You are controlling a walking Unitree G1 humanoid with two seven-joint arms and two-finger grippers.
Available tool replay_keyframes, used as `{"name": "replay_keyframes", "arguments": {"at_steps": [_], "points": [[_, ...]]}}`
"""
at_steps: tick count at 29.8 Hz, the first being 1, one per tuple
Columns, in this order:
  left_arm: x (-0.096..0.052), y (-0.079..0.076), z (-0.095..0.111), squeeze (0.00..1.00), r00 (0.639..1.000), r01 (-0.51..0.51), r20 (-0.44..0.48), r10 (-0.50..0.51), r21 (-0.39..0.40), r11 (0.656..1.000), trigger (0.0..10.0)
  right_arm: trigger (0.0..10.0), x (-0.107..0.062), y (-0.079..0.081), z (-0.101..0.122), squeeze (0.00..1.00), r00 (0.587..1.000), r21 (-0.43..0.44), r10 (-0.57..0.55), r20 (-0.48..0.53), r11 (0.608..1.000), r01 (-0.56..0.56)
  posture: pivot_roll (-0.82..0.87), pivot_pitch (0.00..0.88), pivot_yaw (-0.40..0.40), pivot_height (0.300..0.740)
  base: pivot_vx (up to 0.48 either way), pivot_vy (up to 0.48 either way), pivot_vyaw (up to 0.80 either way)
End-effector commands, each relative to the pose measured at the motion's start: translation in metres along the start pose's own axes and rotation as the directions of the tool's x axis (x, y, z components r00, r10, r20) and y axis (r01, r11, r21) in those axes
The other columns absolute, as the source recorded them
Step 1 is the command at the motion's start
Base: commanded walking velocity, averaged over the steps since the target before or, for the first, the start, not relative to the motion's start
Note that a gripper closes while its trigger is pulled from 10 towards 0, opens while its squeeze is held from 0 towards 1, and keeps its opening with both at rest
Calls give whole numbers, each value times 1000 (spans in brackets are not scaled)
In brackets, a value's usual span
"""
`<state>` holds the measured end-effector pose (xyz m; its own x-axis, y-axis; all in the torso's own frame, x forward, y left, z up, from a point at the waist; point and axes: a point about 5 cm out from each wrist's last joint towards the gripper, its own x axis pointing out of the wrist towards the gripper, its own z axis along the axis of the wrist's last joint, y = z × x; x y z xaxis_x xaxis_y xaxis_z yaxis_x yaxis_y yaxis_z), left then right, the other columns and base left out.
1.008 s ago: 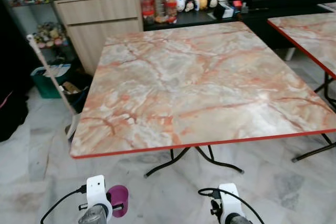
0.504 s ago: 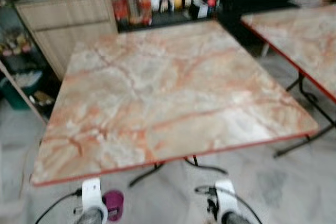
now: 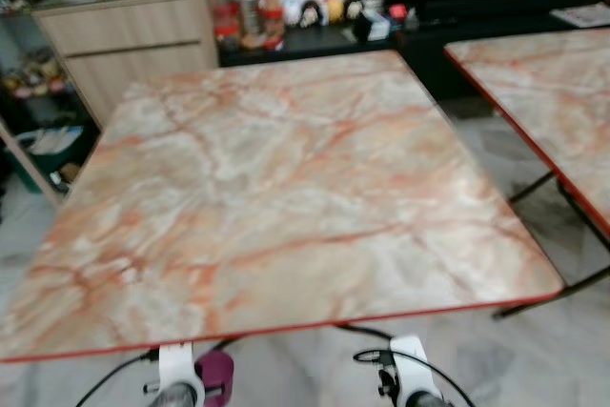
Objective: Setting the table
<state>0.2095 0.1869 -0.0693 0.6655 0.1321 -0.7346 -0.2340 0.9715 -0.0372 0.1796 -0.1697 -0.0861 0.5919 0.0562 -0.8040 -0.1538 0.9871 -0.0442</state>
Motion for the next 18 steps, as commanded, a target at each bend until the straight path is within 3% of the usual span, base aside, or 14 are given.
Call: {"name": "replay_keyframes", "arguments": {"at_steps": [1, 7, 16, 18], "points": [[1, 8, 6, 0, 1000, -18, 21, 17, 18, 1000, 10000, 10000, 2, 4, 10, 0, 1000, 10, 14, 24, 1000, -14, -172, 0, 59, 740, 281, -386, 0], [0, 8, 4, 0, 1000, -20, 14, 20, 13, 1000, 10000, 10000, 2, 5, 10, 0, 1000, 13, 18, 21, 1000, -18, -172, 0, 59, 740, 281, -386, 0], [-5, 12, -20, 0, 997, -18, -81, 20, 19, 1000, 10000, 10000, 2, 6, 5, 0, 1000, 26, 21, 6, 999, -21, -166, 0, 56, 740, 0, 0, 0], [-5, 13, -22, 0, 996, -15, -83, 17, 22, 1000, 10000, 10000, 2, 6, 4, 0, 1000, 30, 23, 3, 999, -23, -169, 0, 61, 740, -465, 0, 0]]}}
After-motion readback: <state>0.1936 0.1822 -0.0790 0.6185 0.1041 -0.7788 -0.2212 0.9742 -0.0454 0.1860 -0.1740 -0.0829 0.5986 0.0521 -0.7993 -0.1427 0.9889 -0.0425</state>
